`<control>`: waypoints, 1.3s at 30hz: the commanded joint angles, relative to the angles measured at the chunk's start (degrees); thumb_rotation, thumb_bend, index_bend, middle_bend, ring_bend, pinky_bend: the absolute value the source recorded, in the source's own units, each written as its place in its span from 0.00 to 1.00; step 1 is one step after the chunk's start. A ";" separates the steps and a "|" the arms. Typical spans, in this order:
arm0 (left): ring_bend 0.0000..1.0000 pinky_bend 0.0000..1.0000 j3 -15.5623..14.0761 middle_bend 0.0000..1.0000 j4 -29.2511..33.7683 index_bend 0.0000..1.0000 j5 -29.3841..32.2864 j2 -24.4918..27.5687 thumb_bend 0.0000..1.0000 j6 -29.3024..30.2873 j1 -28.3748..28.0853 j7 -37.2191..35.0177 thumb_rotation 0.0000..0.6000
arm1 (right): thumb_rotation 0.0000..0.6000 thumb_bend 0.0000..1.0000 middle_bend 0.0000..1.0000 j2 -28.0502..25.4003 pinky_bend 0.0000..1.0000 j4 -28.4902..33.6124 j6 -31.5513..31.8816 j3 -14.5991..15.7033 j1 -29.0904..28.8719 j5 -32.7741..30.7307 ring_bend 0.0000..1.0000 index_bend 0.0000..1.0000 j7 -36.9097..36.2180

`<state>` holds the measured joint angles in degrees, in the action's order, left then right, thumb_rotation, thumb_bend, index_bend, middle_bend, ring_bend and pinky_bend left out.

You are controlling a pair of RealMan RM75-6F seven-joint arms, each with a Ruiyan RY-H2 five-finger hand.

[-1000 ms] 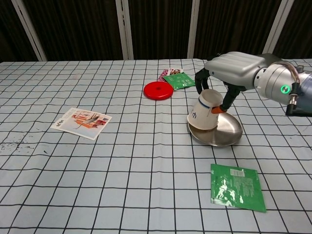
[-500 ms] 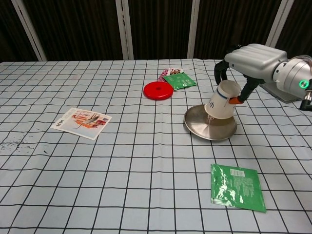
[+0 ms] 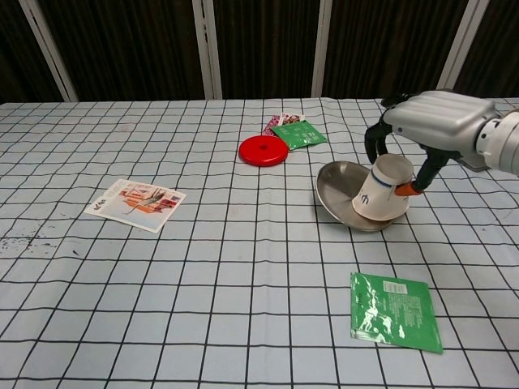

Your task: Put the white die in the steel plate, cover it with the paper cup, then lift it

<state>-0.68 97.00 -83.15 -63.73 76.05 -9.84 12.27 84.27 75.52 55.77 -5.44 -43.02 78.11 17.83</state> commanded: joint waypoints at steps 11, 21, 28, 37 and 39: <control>0.00 0.13 0.04 0.00 -0.15 0.29 -0.02 0.00 0.28 -0.30 -0.17 -0.33 1.00 | 1.00 0.42 0.49 1.65 0.00 -0.43 2.61 -0.83 -0.02 2.59 0.25 0.63 -1.13; 0.00 0.13 0.02 0.00 -0.25 0.29 0.12 -0.08 0.27 -0.69 -0.35 -0.23 1.00 | 1.00 0.41 0.49 4.97 0.01 -4.46 7.64 -3.15 0.09 4.48 0.25 0.63 -4.29; 0.00 0.13 0.24 0.00 -0.49 0.29 0.55 -0.05 0.28 -0.85 -0.45 -0.43 1.00 | 1.00 0.42 0.49 3.59 0.01 -5.44 8.24 -5.10 0.87 2.04 0.25 0.63 -4.01; 0.00 0.13 0.20 0.00 -0.33 0.29 0.24 -0.09 0.28 -0.55 -0.39 -0.50 1.00 | 1.00 0.42 0.49 -1.05 0.01 -8.47 4.02 -4.24 3.38 -2.31 0.25 0.63 -5.38; 0.00 0.13 0.26 0.00 -0.27 0.29 0.33 -0.16 0.28 -0.49 -0.38 -0.34 1.00 | 1.00 0.42 0.49 -1.51 0.01 -9.47 3.21 -3.78 3.72 -2.59 0.25 0.63 -5.64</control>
<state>-0.43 96.72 -82.83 -63.88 75.55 -10.22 11.91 83.17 66.66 59.53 -9.61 -39.64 75.81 12.43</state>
